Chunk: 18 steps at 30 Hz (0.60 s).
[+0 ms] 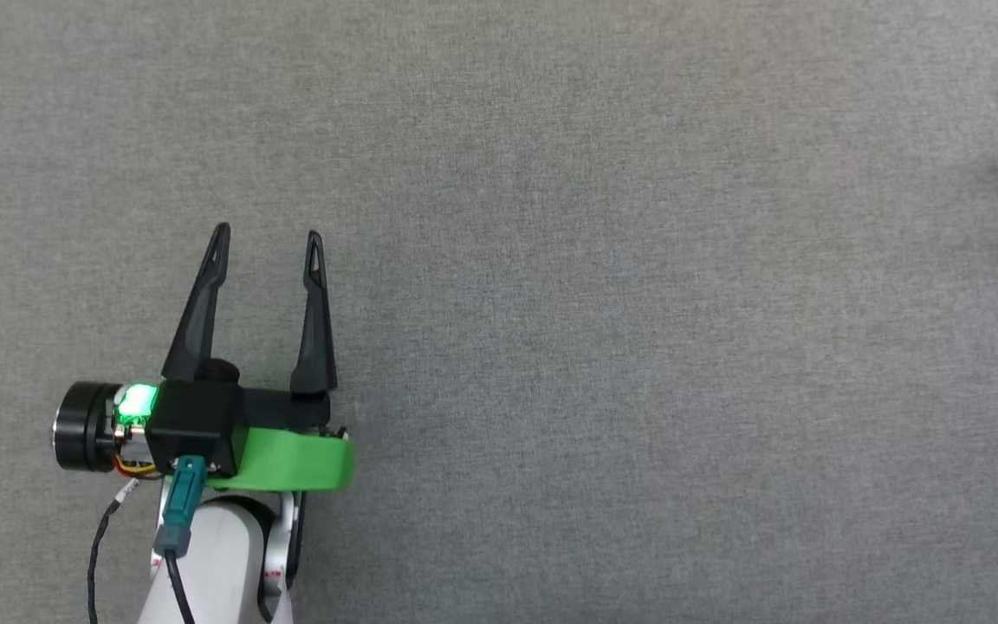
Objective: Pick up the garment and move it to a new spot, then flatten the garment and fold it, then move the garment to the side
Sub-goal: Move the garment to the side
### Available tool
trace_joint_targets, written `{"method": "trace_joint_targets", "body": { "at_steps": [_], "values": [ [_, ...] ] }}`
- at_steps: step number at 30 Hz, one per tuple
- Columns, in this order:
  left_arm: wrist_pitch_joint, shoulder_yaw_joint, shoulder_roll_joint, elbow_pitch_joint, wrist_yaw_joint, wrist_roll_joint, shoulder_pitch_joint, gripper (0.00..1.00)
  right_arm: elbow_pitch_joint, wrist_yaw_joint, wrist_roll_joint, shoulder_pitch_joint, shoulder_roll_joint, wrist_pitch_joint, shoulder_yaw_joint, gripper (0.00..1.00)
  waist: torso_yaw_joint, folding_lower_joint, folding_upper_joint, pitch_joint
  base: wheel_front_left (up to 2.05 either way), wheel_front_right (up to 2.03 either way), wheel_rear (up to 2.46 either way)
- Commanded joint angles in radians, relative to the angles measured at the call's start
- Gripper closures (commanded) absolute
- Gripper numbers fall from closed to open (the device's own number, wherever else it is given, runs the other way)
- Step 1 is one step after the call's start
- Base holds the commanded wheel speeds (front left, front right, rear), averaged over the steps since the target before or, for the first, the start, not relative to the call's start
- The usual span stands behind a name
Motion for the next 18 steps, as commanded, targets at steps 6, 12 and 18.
{"method": "trace_joint_targets", "body": {
  "at_steps": [6,12,18],
  "values": [
    [-0.006,0.017,-0.013,0.029,0.019,-0.023,0.087,0.0,-0.076,-0.001,-0.008,0.057,0.05,-0.159,-0.054,0.0,0.014,0.0,-0.0001,-0.19,0.0,0.0,0.0],
    [-0.006,0.039,-0.015,0.058,0.014,-0.036,0.144,0.0,-0.288,-0.001,-0.045,0.16,0.182,-0.178,-0.144,0.0,0.038,0.0,-0.0001,-0.274,0.0,0.0,0.0],
    [-0.006,0.045,-0.019,0.093,0.003,-0.037,0.168,0.0,-0.561,-0.001,-0.142,0.337,0.371,-0.178,-0.233,0.0,0.071,0.0,-0.0001,-0.341,0.0,0.0,0.0]
  ]
}}
